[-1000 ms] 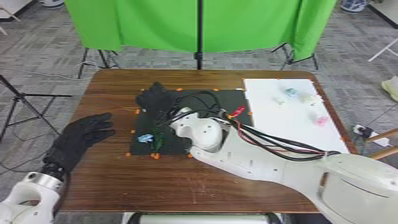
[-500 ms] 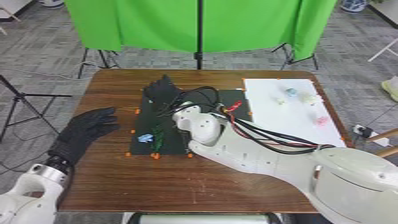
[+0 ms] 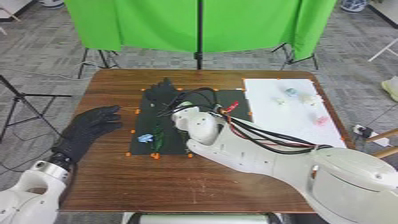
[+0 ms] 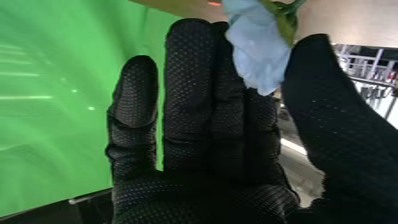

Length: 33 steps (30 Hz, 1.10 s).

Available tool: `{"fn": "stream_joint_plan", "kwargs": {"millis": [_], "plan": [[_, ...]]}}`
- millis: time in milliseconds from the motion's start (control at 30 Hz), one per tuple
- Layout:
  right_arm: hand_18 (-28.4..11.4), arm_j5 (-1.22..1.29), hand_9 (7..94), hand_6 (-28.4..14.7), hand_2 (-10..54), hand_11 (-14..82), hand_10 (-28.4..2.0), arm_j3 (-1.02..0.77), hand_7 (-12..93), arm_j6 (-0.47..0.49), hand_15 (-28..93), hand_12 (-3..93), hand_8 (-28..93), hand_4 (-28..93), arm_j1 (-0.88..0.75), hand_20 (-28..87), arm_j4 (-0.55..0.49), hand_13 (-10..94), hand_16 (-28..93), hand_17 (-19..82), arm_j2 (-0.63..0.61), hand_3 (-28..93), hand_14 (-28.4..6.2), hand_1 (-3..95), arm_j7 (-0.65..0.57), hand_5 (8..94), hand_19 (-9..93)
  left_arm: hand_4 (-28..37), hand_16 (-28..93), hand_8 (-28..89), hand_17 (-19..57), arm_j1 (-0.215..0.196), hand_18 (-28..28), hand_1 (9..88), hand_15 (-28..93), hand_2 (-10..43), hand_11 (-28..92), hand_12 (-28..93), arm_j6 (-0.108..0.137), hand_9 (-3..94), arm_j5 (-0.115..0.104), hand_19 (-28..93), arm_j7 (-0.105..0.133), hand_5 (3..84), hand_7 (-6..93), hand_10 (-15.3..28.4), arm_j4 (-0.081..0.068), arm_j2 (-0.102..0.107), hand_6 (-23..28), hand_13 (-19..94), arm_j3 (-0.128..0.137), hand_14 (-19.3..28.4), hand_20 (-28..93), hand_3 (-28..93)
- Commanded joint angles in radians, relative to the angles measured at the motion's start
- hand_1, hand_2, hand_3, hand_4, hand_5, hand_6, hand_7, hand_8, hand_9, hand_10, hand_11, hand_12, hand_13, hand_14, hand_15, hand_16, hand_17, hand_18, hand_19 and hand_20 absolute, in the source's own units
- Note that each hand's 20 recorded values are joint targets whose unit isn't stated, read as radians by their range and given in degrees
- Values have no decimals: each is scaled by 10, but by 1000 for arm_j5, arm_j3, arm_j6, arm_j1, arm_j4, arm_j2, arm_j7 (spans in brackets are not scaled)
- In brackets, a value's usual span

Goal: Arrange flowers

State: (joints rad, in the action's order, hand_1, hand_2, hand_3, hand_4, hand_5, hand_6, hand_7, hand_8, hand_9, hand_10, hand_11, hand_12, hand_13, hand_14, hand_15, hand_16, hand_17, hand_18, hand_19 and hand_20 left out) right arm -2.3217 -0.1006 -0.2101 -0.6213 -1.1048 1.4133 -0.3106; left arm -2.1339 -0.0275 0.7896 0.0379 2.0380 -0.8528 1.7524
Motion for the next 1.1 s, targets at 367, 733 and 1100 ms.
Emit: {"fn": "stream_joint_plan", "kwargs": {"millis": [367,733,1100], "plan": [[-154,-10,625,6,-80,399,-65,-31,539,52,555,275,-115,-283,6,411,-25,642,226,253,5,808,-17,366,-23,509,741,-276,-64,-117,-68,2,240,273,486,50,295,146,-13,376,5,598,-14,409,239,153,-9,-5,61,302,-8,182,-30,727],[-156,-3,608,10,-80,447,-76,-31,514,63,564,225,-170,-283,11,416,-23,633,213,248,5,835,-20,330,-30,517,739,-277,-64,-116,-69,12,242,274,485,50,295,146,-16,376,5,598,-13,409,238,153,-14,-5,62,300,-14,183,-31,726],[-158,-12,598,11,-83,451,-79,-38,508,70,567,219,-264,-283,13,419,-45,625,209,243,-4,852,-21,313,-40,520,740,-277,-63,-117,-70,-15,242,273,481,50,294,146,-6,375,5,598,0,409,238,154,-4,-13,61,300,-2,180,-31,726]]}}
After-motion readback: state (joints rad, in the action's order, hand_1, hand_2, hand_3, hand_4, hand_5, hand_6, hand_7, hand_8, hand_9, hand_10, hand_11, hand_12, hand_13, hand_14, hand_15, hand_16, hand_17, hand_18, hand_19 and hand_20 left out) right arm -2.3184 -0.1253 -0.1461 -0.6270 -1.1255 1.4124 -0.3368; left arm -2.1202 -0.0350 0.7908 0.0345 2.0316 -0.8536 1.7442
